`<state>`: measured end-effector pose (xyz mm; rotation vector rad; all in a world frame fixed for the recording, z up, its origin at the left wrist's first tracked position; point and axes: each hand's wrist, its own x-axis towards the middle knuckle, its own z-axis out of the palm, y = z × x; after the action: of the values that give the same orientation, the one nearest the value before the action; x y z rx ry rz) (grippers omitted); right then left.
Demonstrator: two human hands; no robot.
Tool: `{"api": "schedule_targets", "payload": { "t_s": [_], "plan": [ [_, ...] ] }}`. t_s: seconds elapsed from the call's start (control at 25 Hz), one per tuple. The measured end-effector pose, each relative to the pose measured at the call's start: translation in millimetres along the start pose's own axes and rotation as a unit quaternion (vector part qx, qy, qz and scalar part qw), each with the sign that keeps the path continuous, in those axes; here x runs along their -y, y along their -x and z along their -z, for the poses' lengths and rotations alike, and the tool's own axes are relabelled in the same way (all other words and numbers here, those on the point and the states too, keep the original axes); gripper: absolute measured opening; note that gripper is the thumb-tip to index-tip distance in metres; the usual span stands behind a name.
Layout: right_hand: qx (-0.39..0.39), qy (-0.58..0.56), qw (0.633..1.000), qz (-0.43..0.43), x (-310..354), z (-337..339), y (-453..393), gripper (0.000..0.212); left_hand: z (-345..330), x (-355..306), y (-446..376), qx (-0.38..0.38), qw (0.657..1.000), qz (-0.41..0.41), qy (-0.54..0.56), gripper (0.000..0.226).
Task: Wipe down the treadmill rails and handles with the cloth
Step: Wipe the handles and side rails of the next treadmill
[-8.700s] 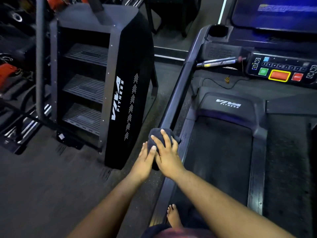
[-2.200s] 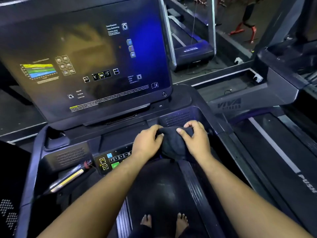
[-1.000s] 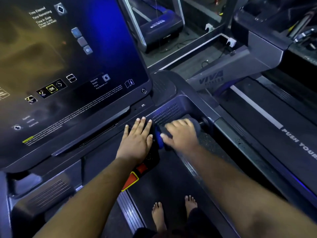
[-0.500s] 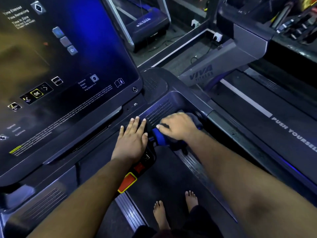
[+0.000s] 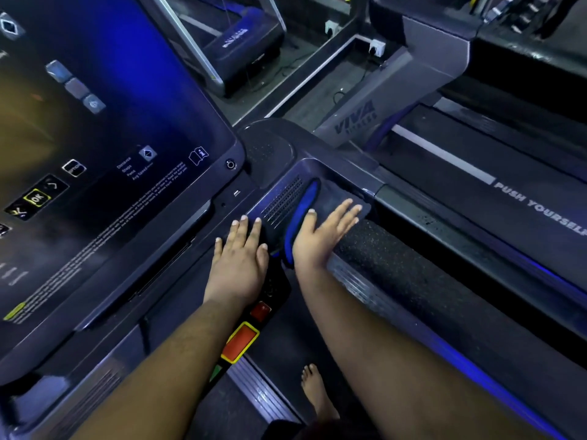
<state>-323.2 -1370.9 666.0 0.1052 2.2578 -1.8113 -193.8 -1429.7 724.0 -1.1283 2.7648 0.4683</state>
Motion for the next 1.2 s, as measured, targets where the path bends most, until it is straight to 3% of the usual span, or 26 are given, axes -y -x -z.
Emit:
{"api": "schedule_targets", "payload": {
  "t_s": [0.08, 0.16, 0.24, 0.28, 0.32, 0.44, 0.48, 0.56, 0.68, 0.72, 0.84, 0.88, 0.92, 0.96, 1.04, 1.08, 1.12, 1.2],
  "plan": [
    [0.013, 0.001, 1.0, -0.021, 3.9, -0.9, 23.1, 0.076, -0.7, 1.2, 1.0, 0.003, 1.0, -0.003, 0.006, 0.057],
    [0.107, 0.165, 0.972, 0.126, -8.1, 11.8, 50.2, 0.069, 0.8, 1.4, 0.0, 0.004, 1.0, -0.004, 0.015, 0.057],
    [0.185, 0.366, 0.848, 0.336, -16.7, 38.0, 30.5, 0.066, 0.4, 1.5, 1.0, 0.001, 1.0, -0.009, 0.011, 0.057],
    [0.202, 0.423, 0.789, 0.397, -16.5, 46.1, 4.9, 0.064, 0.2, 1.8, 2.6, 0.0, 1.0, -0.01, 0.004, 0.057],
    [0.201, 0.448, 0.772, 0.403, -10.8, 53.0, -21.8, 0.062, -0.5, 1.7, 3.3, 0.001, 1.0, -0.011, -0.002, 0.057],
    [0.148, 0.458, 0.818, 0.316, 1.2, 50.8, -42.3, 0.052, -0.5, 2.8, 1.9, -0.003, 1.0, -0.007, -0.006, 0.057],
    [0.132, 0.456, 0.815, 0.332, 2.0, 44.0, -23.2, 0.047, 0.0, 3.3, 2.1, -0.004, 1.0, -0.005, -0.004, 0.057],
    [0.184, 0.424, 0.775, 0.431, -0.2, 34.7, 10.8, 0.041, 1.0, 3.3, 3.1, -0.006, 1.0, -0.002, 0.005, 0.057],
    [0.307, 0.425, 0.663, 0.535, 8.6, 47.2, -29.4, 0.05, 3.0, 0.9, 3.7, -0.002, 1.0, -0.007, -0.005, 0.058],
    [0.3, 0.44, 0.653, 0.538, 13.3, 47.4, -50.2, 0.052, 3.8, 1.0, 2.9, -0.003, 1.0, -0.005, -0.006, 0.058],
    [0.215, 0.462, 0.742, 0.436, 12.3, 44.4, -46.4, 0.043, 4.5, 2.3, 3.2, -0.005, 1.0, 0.008, 0.005, 0.058],
    [0.2, 0.454, 0.755, 0.429, 9.1, 41.7, -29.2, 0.043, 4.2, 2.5, 3.5, -0.006, 1.0, 0.009, 0.004, 0.058],
    [0.218, 0.438, 0.751, 0.444, 5.5, 42.7, -15.5, 0.048, 4.4, 3.1, 4.0, -0.004, 1.0, 0.008, 0.002, 0.059],
    [0.273, 0.428, 0.717, 0.478, 3.0, 49.4, -13.6, 0.055, 4.4, 3.3, 4.3, -0.002, 1.0, 0.008, 0.002, 0.059],
    [0.404, 0.421, 0.612, 0.534, 13.3, 63.0, -51.4, 0.067, 3.5, 3.0, 3.1, -0.001, 1.0, 0.01, 0.004, 0.059],
    [0.446, 0.409, 0.58, 0.545, 20.2, 65.3, -76.8, 0.068, 2.8, 2.4, 3.2, -0.003, 1.0, 0.012, 0.005, 0.06],
    [0.48, 0.384, 0.585, 0.53, 28.3, 64.9, -97.7, 0.066, 2.1, 2.4, 3.5, -0.007, 1.0, 0.015, 0.005, 0.061],
    [0.487, 0.305, 0.667, 0.474, 44.4, 53.1, -119.8, 0.056, 0.7, 3.0, 4.2, -0.01, 1.0, 0.021, 0.004, 0.063]
  ]
}}
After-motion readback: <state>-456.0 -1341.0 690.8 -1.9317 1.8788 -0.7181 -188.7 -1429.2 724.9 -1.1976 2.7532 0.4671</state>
